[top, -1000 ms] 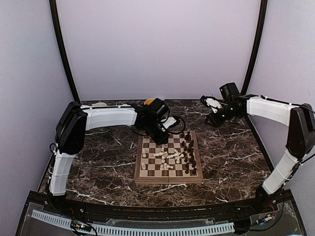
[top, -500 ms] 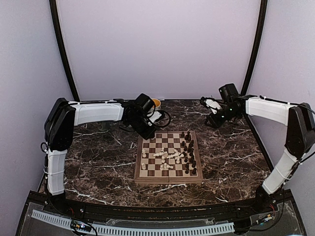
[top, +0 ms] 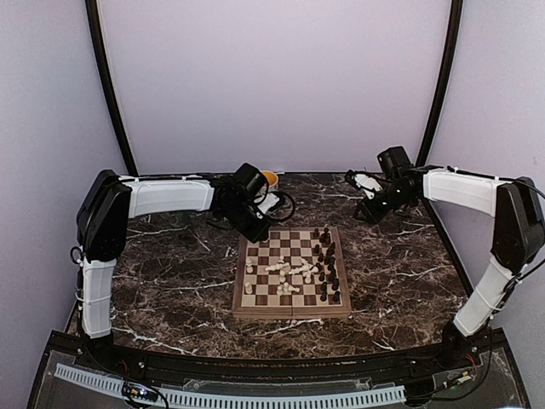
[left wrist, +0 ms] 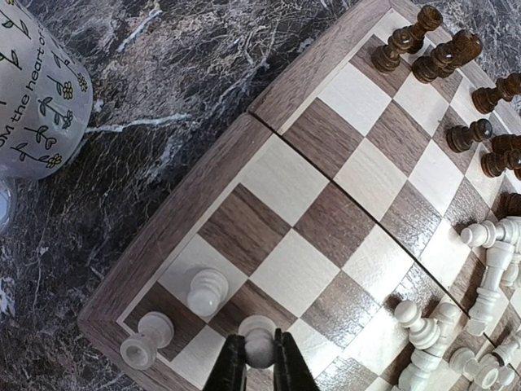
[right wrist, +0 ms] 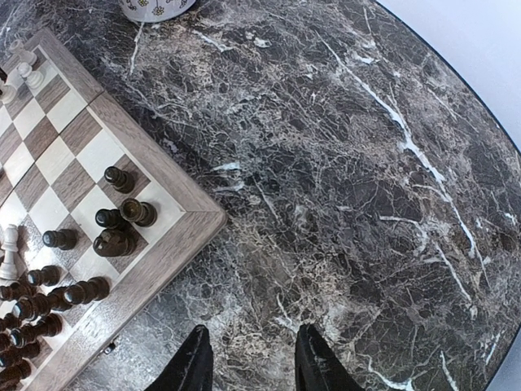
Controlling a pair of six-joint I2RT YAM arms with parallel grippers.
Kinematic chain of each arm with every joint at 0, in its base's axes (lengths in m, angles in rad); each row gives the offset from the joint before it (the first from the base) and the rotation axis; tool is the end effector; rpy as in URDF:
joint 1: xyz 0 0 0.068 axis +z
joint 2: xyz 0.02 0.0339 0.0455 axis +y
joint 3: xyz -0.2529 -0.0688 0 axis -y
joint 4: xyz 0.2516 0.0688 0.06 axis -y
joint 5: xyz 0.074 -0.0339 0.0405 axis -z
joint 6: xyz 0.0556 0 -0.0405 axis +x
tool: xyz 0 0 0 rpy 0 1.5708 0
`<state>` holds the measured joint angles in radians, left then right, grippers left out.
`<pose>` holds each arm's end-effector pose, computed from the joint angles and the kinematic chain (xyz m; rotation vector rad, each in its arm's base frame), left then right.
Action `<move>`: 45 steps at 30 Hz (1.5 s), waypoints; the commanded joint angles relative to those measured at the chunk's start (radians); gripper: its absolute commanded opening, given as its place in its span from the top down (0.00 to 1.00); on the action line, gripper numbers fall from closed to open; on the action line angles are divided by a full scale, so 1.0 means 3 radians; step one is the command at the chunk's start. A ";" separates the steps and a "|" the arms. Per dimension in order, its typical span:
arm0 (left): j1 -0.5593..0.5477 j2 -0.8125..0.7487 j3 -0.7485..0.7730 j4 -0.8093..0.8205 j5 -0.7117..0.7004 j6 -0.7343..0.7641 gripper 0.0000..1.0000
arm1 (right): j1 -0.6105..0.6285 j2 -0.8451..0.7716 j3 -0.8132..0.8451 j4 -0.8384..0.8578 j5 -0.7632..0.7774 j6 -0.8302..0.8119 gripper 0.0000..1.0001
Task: Set up the chess pieces on the board
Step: Place the pawn on b2.
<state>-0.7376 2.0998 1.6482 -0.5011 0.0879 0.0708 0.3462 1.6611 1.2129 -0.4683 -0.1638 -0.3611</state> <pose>0.3484 -0.3232 0.1706 1.0400 2.3398 -0.3739 0.3487 0.1354 0.2082 -0.9235 2.3022 0.1973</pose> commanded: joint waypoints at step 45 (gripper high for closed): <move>-0.0047 -0.1223 -0.0498 0.0082 0.0488 -0.0012 0.61 | 0.0130 -0.0300 0.0514 -0.0609 -0.0854 -0.0470 0.64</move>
<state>-0.7448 1.8610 1.5810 -0.5484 0.1356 0.0311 0.3492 1.6474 1.2804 -0.5613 -0.3023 -0.4149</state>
